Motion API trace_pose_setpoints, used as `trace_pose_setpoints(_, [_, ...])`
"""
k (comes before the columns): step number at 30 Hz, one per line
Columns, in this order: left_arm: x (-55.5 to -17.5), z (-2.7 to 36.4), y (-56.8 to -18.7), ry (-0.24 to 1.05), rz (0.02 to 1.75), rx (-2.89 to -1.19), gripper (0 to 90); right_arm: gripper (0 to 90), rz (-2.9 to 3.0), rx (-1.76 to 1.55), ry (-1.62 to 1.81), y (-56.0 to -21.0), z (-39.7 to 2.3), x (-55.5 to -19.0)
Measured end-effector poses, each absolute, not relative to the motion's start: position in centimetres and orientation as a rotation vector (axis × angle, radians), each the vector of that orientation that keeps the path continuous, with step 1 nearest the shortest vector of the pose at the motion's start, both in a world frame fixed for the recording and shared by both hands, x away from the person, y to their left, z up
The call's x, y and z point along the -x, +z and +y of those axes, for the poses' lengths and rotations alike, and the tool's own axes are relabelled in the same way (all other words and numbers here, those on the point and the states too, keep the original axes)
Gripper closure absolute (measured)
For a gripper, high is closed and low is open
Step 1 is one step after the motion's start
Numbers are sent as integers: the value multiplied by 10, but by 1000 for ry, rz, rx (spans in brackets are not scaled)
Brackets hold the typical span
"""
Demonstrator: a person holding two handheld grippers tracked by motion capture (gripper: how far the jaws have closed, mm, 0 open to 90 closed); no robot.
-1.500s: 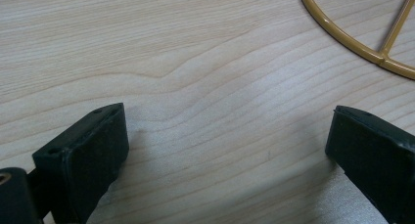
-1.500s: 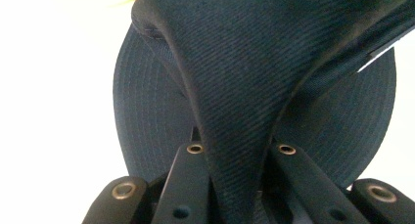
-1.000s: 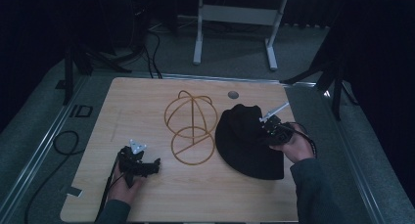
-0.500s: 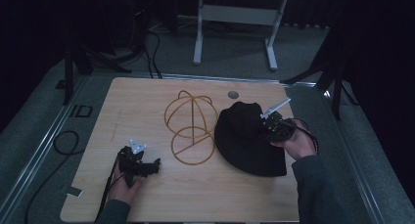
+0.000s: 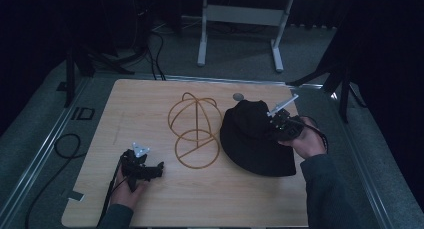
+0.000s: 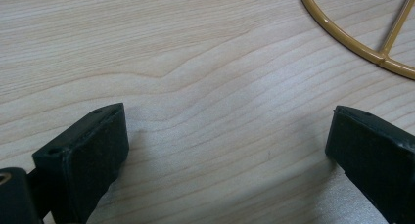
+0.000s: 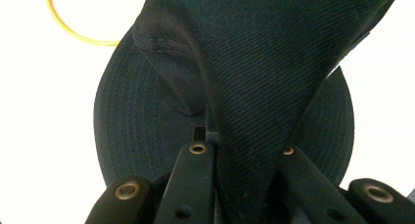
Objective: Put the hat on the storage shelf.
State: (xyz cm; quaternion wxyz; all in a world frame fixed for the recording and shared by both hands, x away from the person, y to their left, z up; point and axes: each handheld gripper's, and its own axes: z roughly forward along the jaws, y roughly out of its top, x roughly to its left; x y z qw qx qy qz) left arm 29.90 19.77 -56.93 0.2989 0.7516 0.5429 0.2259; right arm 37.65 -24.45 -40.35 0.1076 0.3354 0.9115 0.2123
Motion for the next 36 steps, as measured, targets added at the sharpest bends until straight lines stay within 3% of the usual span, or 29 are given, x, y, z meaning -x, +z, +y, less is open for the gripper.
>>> trace_pose_setpoints(36, [-299, 198, -569, 598, 1442, -1997, 26, 866, 2692, -890, 663, -365, -246, -380])
